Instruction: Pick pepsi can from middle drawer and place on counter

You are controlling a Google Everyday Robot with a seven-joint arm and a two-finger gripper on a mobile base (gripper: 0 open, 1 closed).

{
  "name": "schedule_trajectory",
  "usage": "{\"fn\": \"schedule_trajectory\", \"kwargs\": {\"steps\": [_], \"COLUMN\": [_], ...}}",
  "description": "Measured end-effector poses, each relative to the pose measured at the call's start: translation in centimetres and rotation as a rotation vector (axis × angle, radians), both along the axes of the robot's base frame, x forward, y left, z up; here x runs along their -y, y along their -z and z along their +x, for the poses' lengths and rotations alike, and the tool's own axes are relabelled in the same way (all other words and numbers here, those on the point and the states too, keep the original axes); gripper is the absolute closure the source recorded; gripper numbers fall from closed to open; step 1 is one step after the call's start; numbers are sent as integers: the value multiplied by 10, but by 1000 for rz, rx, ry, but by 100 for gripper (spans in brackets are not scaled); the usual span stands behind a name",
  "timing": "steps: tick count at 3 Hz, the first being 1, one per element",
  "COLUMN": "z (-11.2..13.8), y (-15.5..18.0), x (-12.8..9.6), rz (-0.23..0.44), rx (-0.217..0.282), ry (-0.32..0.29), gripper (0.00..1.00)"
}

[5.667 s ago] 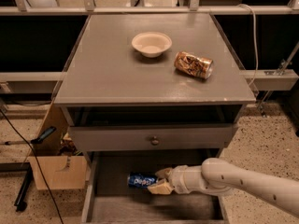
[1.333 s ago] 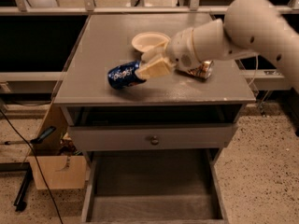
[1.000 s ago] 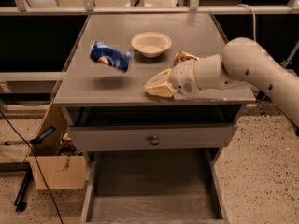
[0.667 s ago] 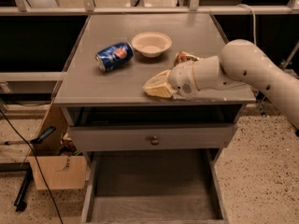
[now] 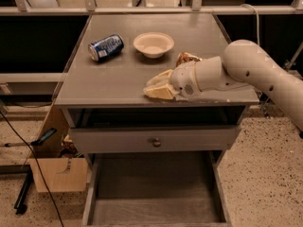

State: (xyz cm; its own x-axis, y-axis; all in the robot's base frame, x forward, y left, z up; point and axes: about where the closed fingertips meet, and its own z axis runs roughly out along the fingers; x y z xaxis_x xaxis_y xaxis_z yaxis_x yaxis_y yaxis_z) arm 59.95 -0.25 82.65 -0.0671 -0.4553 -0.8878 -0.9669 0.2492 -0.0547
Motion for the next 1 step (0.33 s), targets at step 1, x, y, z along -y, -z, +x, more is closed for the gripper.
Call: {"fn": "schedule_trajectory", "kwargs": {"steps": [1], "z": [0], "y": [0], "x": [0], "rz": [0], "rx": [0], "ry": [0], "gripper": [4]}}
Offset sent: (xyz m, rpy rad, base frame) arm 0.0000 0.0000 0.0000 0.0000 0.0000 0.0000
